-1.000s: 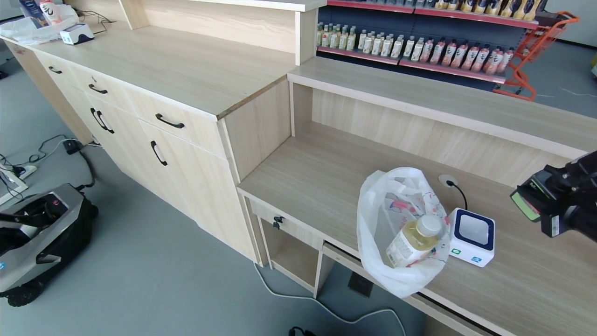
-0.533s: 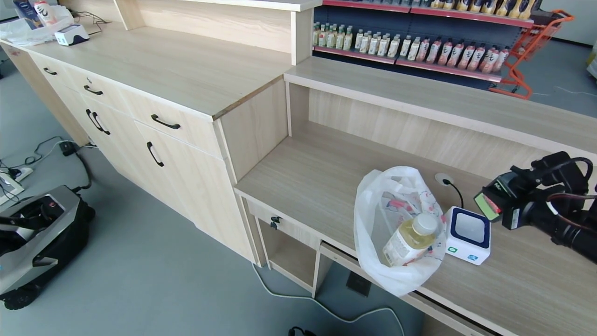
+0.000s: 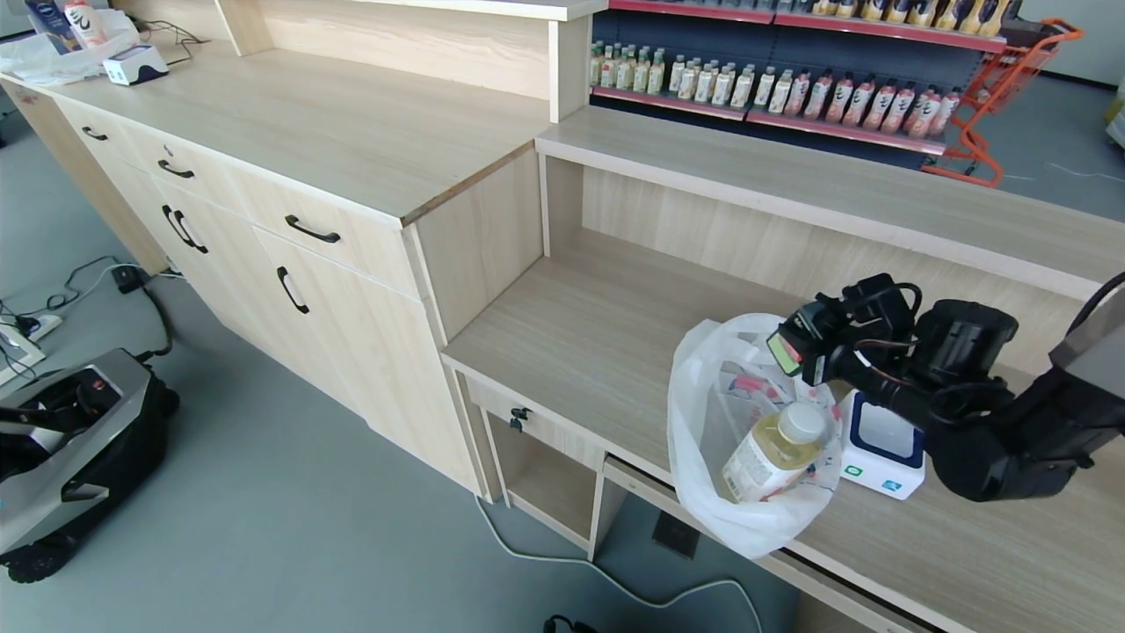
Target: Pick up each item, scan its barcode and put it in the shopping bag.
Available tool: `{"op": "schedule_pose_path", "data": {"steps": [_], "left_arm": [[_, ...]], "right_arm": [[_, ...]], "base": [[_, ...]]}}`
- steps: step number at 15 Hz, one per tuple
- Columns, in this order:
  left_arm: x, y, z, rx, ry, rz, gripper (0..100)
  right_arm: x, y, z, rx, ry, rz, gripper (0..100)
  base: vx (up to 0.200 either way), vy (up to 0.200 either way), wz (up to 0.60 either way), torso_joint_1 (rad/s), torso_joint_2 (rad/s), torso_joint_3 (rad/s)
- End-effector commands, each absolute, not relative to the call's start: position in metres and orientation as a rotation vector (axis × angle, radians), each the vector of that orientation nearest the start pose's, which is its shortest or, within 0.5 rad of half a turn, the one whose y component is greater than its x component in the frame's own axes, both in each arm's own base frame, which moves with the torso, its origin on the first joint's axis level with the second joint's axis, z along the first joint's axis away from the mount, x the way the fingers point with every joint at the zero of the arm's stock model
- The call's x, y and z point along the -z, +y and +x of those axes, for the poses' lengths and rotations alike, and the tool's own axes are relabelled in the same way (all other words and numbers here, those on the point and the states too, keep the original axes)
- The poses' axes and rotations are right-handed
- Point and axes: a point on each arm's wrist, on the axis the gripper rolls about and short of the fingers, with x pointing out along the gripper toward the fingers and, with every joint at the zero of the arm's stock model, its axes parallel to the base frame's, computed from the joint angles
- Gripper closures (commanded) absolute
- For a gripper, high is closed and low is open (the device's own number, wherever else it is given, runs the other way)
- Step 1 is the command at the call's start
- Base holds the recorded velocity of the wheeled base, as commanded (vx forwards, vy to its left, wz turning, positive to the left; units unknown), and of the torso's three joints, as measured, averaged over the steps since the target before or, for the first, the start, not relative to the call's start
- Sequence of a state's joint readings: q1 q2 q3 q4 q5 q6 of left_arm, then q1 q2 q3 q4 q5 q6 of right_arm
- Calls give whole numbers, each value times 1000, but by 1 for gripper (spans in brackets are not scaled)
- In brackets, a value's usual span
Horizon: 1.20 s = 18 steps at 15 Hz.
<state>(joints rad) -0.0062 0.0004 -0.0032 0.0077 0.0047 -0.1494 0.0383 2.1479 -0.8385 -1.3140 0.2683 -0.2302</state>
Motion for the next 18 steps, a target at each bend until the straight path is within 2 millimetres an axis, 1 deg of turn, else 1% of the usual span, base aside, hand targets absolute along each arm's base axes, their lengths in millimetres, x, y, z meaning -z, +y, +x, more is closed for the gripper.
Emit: {"op": "schedule_pose_path", "data": {"steps": [1, 4, 10, 13, 18], "left_arm": [[-76, 0, -23, 1, 5, -150, 0], [-76, 0, -23, 0, 5, -149, 0], [-76, 0, -23, 0, 5, -150, 0], [-76, 0, -23, 0, 5, -150, 0], [-76, 0, -23, 1, 5, -149, 0]], "right_arm": [[-67, 34, 405, -342, 13, -226, 100], [-53, 36, 422, -342, 15, -228, 100], [-46, 37, 434, -346, 39, -222, 100], [-44, 41, 446, -349, 8, -222, 100], [-33, 42, 461, -351, 25, -213, 100]], "base": [[0, 0, 0, 0, 0, 0], [0, 0, 0, 0, 0, 0], [0, 0, 0, 0, 0, 0], [0, 0, 0, 0, 0, 0], [0, 0, 0, 0, 0, 0]]}}
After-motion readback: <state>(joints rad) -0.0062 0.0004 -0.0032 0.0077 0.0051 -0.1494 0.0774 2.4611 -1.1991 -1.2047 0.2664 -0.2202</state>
